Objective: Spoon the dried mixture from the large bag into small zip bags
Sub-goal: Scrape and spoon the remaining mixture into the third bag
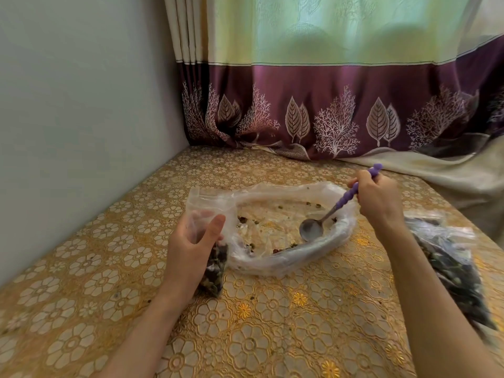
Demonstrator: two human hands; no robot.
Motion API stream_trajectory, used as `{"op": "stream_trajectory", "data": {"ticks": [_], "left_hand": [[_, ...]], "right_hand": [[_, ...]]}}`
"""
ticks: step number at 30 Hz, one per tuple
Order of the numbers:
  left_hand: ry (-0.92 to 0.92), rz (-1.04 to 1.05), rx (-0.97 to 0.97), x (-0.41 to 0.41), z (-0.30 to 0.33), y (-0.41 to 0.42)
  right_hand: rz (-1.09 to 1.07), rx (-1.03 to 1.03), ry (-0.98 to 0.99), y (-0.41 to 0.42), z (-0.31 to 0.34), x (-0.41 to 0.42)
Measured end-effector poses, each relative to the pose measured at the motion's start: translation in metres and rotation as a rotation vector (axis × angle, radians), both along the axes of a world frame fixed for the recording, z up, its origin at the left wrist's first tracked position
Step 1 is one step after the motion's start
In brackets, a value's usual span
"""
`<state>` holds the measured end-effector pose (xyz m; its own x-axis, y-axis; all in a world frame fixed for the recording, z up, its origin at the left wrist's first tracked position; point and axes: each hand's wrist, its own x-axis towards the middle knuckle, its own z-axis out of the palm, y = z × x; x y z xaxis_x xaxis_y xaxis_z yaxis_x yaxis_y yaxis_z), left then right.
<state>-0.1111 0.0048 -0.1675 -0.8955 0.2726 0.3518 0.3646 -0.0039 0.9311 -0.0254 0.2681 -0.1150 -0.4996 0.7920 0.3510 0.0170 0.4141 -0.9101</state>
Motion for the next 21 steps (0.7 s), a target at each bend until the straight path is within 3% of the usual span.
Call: {"op": "stream_trajectory", "data": {"ticks": [13,21], "left_hand": [[0.014,0.012,0.013,0.0,-0.001,0.0],[0.017,0.006,0.032,0.0,-0.001,0.001]], "right_hand": [[0.129,-0.023,-0.096,-0.009,-0.003,-0.006],[0.201,-0.206,-0.157,-0.012,-0.001,0.002]]}}
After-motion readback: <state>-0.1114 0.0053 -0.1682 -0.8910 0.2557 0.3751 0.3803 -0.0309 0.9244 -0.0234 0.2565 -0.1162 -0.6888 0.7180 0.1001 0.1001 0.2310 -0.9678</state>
